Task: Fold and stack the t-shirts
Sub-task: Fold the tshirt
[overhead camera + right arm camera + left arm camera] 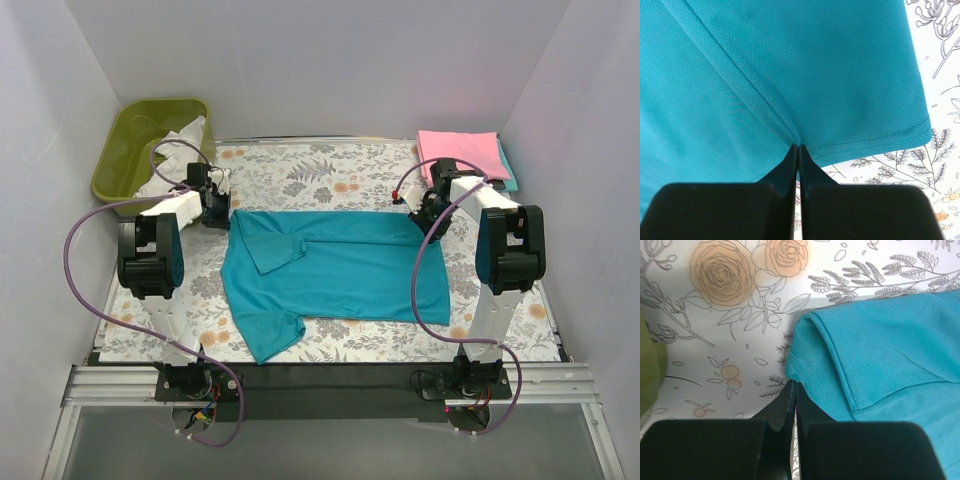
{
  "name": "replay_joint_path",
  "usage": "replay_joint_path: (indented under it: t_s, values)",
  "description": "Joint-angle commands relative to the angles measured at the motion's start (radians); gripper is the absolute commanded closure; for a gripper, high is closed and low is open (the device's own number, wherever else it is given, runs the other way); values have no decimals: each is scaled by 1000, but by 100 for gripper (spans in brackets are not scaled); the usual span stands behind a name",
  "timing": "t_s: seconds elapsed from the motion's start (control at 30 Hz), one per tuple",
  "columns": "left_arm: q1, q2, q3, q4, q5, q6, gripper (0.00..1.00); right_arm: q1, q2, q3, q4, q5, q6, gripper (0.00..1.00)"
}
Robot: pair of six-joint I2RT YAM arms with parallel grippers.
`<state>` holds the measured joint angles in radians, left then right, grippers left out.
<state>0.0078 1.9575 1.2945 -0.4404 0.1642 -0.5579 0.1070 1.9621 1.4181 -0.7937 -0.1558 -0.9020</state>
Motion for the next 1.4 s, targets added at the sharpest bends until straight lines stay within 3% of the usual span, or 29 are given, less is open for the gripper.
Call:
replay_joint_path:
  t_s: [0.0,0.33,0.4,0.43,0.57,0.63,0.77,0.9,1.07,1.37]
  values:
    - [6,40,8,-12,-101,23,100,-3,-51,-14,-9,13,-41,99]
    - [6,67,37,-26,-98,32,100,-1,-45,-44,-9,-11,-29,99]
    - [6,64,38,-31,-80,33,100,5,-48,-54,-9,-16,-28,89]
    - [6,51,37,-37,-68,33,98,6,-57,-62,-9,-21,-28,79]
    - [6,-43,31,-41,47,36,70,8,-89,-30,-28,-65,0,72]
    - [8,-81,38,-66,66,53,64,7,-104,-1,-44,-79,11,63]
    - [6,-181,48,-90,89,96,58,-6,-124,85,-59,-151,60,59]
    - [-2,-198,54,-92,136,118,59,-9,-97,183,-56,-195,129,64]
    - [-77,-151,71,-43,199,78,64,-1,44,280,-53,-196,267,80]
    - [-114,12,78,46,72,-10,69,14,145,233,40,-22,339,86]
